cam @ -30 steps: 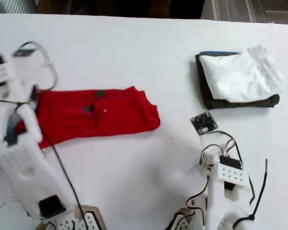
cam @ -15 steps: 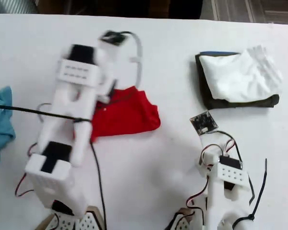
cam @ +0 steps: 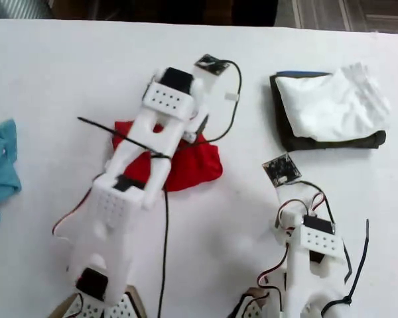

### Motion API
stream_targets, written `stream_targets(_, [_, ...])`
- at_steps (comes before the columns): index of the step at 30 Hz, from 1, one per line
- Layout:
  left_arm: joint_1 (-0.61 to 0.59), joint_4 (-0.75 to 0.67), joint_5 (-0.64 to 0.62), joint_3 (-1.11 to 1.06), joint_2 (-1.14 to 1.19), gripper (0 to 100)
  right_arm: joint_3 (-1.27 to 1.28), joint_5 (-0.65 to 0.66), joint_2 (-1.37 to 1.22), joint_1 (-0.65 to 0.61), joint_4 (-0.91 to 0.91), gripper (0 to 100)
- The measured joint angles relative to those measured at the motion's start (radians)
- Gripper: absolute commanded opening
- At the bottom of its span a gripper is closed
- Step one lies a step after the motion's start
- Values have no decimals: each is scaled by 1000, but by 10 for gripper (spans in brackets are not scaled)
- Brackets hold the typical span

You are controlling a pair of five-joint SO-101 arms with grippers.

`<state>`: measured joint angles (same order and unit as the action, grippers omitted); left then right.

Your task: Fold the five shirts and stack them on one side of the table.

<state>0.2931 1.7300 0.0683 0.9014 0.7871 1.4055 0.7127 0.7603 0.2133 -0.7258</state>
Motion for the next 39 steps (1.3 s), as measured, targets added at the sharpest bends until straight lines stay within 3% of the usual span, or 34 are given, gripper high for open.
stream_targets(5, [34,28,0,172,84,27,0,0,0,0,0,21])
stream_targets(10, [46,29,0,199,124,46,0,0,0,0,0,21])
stream_targets(15, [46,35,0,209,126,243,0,0,0,0,0,21])
stream_targets(20, [26,38,2,210,121,201,0,0,0,0,0,21])
stream_targets(24, [-49,40,2,210,23,154,0,0,0,0,0,21])
stream_targets(27, [-129,40,2,210,-84,11,0,0,0,0,0,21])
stream_targets(31, [-267,40,11,210,-190,26,0,0,0,0,0,21])
stream_targets(35, [-384,40,100,114,-285,27,-89,-72,0,-8,-25,21])
stream_targets(39, [-502,40,147,-75,-396,27,-301,-141,-5,-146,-166,21])
